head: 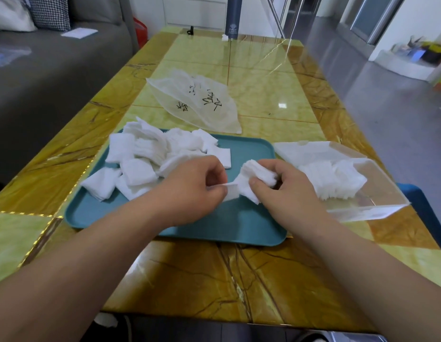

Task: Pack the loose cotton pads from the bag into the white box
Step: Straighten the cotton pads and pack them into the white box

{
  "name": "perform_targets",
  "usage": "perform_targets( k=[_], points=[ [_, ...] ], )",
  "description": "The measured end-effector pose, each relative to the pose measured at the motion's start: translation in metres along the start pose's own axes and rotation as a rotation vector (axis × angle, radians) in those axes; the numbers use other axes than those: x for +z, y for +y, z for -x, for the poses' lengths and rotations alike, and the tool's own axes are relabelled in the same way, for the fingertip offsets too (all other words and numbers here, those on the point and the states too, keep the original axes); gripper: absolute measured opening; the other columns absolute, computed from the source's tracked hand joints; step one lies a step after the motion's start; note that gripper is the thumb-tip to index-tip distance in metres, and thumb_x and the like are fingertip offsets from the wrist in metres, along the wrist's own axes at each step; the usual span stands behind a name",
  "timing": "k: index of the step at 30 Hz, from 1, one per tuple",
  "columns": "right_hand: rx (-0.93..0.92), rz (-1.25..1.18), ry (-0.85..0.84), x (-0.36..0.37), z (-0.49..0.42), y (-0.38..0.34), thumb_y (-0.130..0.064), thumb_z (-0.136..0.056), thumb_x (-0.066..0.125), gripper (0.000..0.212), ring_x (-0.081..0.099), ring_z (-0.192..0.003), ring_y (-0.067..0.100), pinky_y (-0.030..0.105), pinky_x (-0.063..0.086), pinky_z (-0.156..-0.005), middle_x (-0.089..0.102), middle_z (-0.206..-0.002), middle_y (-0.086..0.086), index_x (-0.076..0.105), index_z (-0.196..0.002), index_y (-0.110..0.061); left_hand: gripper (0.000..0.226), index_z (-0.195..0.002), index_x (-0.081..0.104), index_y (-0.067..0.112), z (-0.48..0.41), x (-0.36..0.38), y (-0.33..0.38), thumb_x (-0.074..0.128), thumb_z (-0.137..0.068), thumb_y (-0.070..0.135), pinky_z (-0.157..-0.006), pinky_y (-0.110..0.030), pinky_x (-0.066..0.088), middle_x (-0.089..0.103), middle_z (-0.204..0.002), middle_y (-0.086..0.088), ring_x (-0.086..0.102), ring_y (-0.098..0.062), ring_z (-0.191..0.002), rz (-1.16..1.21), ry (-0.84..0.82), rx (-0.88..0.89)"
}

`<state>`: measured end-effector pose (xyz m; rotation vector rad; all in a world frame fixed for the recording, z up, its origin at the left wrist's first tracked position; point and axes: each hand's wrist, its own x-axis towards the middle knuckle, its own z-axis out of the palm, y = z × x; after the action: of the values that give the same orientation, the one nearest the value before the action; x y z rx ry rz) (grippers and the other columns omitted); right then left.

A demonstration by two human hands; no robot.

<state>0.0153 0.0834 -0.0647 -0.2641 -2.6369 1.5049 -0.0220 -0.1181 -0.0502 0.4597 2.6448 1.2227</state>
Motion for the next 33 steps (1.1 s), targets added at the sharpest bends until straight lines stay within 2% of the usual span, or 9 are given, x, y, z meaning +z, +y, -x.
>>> perform_targets(
  k=[3, 5, 10, 15, 19, 21, 25, 28, 33],
  points=[
    [0.010, -0.046, 0.017, 0.000, -0.001, 0.000, -0.024, -0.089, 0.078, 0.042, 0.065, -0.099, -0.003, 0.014, 0.051, -0.085, 0.070, -0.115, -0.013, 0.065, -0.129, -0.027, 0.029, -0.104, 0.068, 0.028, 0.007, -0.008, 0.005, 0.080, -0.084, 0.011, -0.077, -0.035, 0.060, 0.077, -0.095, -0.001, 0.073, -0.026, -0.086, 0.282, -0.030, 0.010],
    [0.029, -0.129, 0.007, 0.001, 0.000, -0.001, -0.021, -0.086, 0.081, 0.045, 0.068, -0.097, -0.002, 0.011, 0.053, -0.080, 0.072, -0.113, -0.012, 0.065, -0.129, -0.025, 0.038, -0.109, 0.071, 0.027, 0.010, -0.010, 0.009, 0.084, -0.079, 0.007, -0.086, -0.045, 0.060, 0.078, -0.100, -0.005, 0.074, -0.032, -0.094, 0.360, -0.047, -0.002],
    [0.077, -0.280, -0.076, 0.002, 0.002, -0.003, -0.011, -0.078, 0.087, 0.044, 0.076, -0.093, 0.010, 0.023, 0.062, -0.081, 0.080, -0.100, -0.004, 0.071, -0.118, -0.021, 0.017, -0.081, 0.078, 0.017, 0.009, -0.010, 0.013, 0.086, -0.077, 0.003, -0.071, -0.035, 0.050, 0.076, -0.080, -0.010, 0.064, -0.019, -0.073, 0.418, -0.093, -0.017],
    [0.107, -0.344, -0.111, -0.001, 0.001, -0.002, -0.011, -0.074, 0.090, 0.046, 0.077, -0.092, 0.012, 0.028, 0.062, -0.082, 0.082, -0.098, -0.004, 0.074, -0.115, -0.021, 0.011, -0.095, 0.083, 0.023, 0.009, -0.009, 0.010, 0.078, -0.090, 0.015, -0.066, -0.026, 0.053, 0.079, -0.093, -0.007, 0.065, -0.009, -0.078, 0.370, -0.180, -0.008],
    [0.106, -0.324, -0.129, 0.001, 0.000, -0.001, 0.002, -0.081, 0.081, 0.043, 0.077, -0.099, 0.018, 0.042, 0.061, -0.095, 0.082, -0.100, -0.001, 0.075, -0.118, -0.019, 0.010, -0.093, 0.080, 0.019, 0.006, -0.004, 0.008, 0.082, -0.085, 0.013, -0.067, -0.028, 0.050, 0.077, -0.091, -0.013, 0.063, -0.010, -0.073, 0.346, -0.098, -0.034],
    [0.089, -0.338, -0.155, 0.002, 0.001, -0.001, -0.002, -0.084, 0.081, 0.037, 0.077, -0.102, 0.022, 0.046, 0.059, -0.099, 0.082, -0.100, 0.002, 0.076, -0.117, -0.017, 0.013, -0.091, 0.076, 0.016, 0.004, -0.004, 0.007, 0.084, -0.083, 0.011, -0.064, -0.030, 0.049, 0.077, -0.090, -0.016, 0.063, -0.014, -0.071, 0.346, -0.072, -0.048],
    [0.050, -0.368, -0.194, 0.003, 0.002, -0.001, -0.016, -0.086, 0.084, 0.035, 0.076, -0.107, 0.026, 0.049, 0.057, -0.103, 0.081, -0.105, 0.006, 0.076, -0.120, -0.014, 0.013, -0.087, 0.074, 0.012, 0.002, -0.005, 0.003, 0.086, -0.081, 0.012, -0.066, -0.031, 0.049, 0.076, -0.087, -0.016, 0.063, -0.014, -0.070, 0.315, -0.054, -0.070],
    [0.034, -0.313, -0.190, 0.004, 0.000, 0.001, -0.016, -0.088, 0.082, 0.033, 0.076, -0.105, 0.023, 0.049, 0.057, -0.102, 0.081, -0.104, 0.004, 0.075, -0.121, -0.015, 0.014, -0.086, 0.074, 0.011, 0.001, -0.004, 0.002, 0.087, -0.081, 0.012, -0.069, -0.033, 0.052, 0.076, -0.085, -0.015, 0.064, -0.014, -0.070, 0.297, -0.051, -0.055],
    [-0.020, -0.194, -0.189, 0.004, -0.002, 0.002, -0.012, -0.092, 0.078, 0.032, 0.076, -0.101, 0.012, 0.042, 0.058, -0.101, 0.081, -0.105, -0.001, 0.075, -0.123, -0.016, 0.018, -0.081, 0.072, 0.012, 0.001, -0.003, 0.002, 0.089, -0.079, 0.018, -0.061, -0.027, 0.045, 0.073, -0.072, -0.006, 0.056, -0.009, -0.061, 0.226, -0.029, -0.031]
  ],
)
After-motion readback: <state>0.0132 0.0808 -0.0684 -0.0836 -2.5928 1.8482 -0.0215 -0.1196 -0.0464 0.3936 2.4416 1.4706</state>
